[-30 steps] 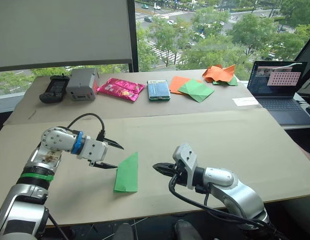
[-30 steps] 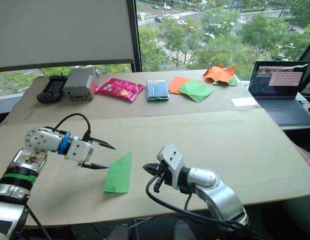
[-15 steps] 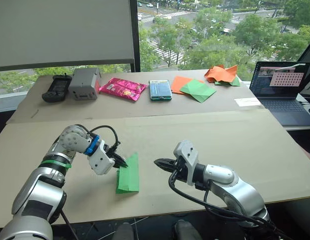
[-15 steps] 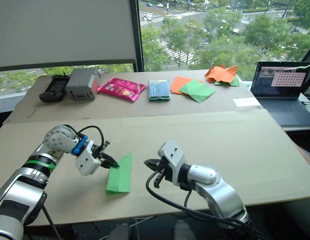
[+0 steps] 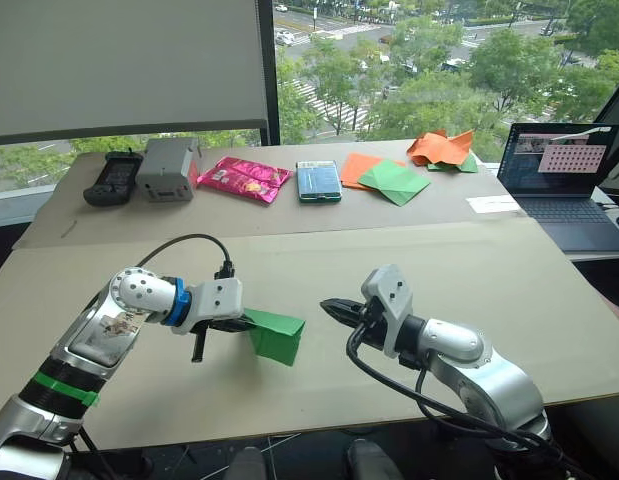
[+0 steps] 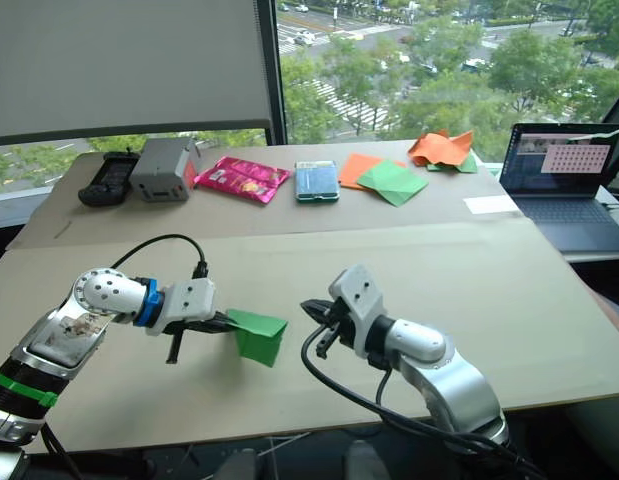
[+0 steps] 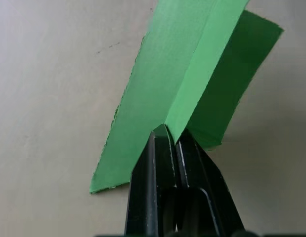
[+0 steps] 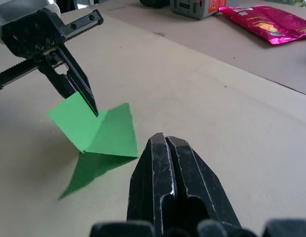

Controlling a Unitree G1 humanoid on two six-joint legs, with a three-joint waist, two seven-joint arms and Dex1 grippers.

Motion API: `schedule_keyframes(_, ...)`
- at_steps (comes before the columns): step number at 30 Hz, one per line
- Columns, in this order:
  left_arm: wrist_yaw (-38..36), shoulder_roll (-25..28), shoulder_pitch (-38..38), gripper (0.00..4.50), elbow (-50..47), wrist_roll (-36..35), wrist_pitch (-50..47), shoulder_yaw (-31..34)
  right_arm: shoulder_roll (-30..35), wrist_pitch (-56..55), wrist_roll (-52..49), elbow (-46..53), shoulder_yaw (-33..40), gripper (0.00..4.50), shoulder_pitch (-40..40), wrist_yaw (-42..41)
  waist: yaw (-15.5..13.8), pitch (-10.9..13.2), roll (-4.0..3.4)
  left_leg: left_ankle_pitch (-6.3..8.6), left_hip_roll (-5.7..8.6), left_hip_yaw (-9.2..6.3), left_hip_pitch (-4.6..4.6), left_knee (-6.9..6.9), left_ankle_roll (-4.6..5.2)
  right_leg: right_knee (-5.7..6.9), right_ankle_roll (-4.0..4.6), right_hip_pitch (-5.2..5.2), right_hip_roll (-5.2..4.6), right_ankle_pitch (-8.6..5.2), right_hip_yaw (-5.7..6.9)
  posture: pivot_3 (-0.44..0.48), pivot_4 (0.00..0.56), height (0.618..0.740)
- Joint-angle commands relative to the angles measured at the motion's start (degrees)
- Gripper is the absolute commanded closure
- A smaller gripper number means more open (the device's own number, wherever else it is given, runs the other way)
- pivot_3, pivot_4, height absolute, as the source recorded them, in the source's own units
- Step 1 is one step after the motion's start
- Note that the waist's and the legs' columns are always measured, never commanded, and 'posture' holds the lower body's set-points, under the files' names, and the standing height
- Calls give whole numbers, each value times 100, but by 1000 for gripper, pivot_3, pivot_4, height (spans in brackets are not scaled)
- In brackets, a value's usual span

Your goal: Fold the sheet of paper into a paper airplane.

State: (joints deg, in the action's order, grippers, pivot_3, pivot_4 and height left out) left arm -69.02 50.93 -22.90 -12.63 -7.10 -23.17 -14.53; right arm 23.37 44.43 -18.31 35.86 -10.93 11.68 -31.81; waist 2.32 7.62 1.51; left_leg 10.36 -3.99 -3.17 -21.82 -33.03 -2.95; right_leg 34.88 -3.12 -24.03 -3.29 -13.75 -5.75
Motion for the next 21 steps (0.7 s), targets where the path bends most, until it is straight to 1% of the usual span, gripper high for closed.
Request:
schedule_keyframes(1,519,-36,208,4485,-574,159,-875,37,163,14,8,276,-88,4500,-61,7,17,0,-1,1,1,0,4,-1,-2,-7,1,1,-1,-1,0,0,150,725)
schedule_keyframes(4,597,-51,299,3629,-669,135,-1118,-29,238,-55,29,223,-208,4500,-85,-15,30,5,7,1,3,-3,10,0,-2,-15,1,-1,-1,-1,1,0,150,725)
schedule_keyframes(5,579,-59,342,3267,-672,102,-1171,-57,252,-83,43,187,-251,4500,-80,-16,30,5,8,1,3,-4,9,0,-1,-14,1,-3,-1,-1,1,0,150,725)
schedule_keyframes(9,495,-47,494,1911,-672,-1,-1053,-52,276,-172,85,110,-329,4500,-58,-16,26,4,6,0,3,-3,8,0,0,-29,1,-1,-1,-1,1,0,150,725)
schedule_keyframes(10,493,-62,509,1644,-678,-38,-1045,-18,281,-192,95,97,-340,4500,-53,-14,22,4,6,0,3,-3,7,1,0,-37,1,0,-1,-1,1,0,150,725)
schedule_keyframes(12,339,-119,498,877,-750,-498,-1082,344,315,-295,149,52,-360,3869,-22,-49,12,4,6,-3,3,-3,-3,1,5,-46,1,-1,-1,-1,1,0,150,725)
schedule_keyframes(14,161,-20,505,284,-714,-811,-1013,689,316,-425,146,63,-352,3290,6,-119,8,4,6,-3,3,-2,-14,0,6,-58,1,-1,-1,-1,1,0,150,725)
schedule_keyframes(16,-42,142,529,221,-595,-1076,-1021,983,366,-599,162,118,-435,2529,30,-257,15,4,6,-4,2,-2,-15,0,6,-65,1,-1,-1,-1,1,0,150,725)
schedule_keyframes(18,-436,378,584,221,-289,-1603,-1287,1480,289,-824,78,103,-747,1876,92,-542,21,4,6,-4,2,-2,-13,1,6,-67,1,-1,-1,0,1,0,150,725)
schedule_keyframes(19,-575,475,624,221,-181,-1762,-1318,1625,247,-900,54,70,-875,1427,122,-644,40,4,5,-4,2,-2,-12,3,7,-66,1,-2,-1,0,2,0,150,725)
schedule_keyframes(21,-719,594,751,221,-24,-1939,-1314,1818,159,-1027,164,-66,-1138,820,176,-701,46,1,-1,-4,1,-4,0,9,7,-66,1,-5,-1,-1,2,0,150,725)
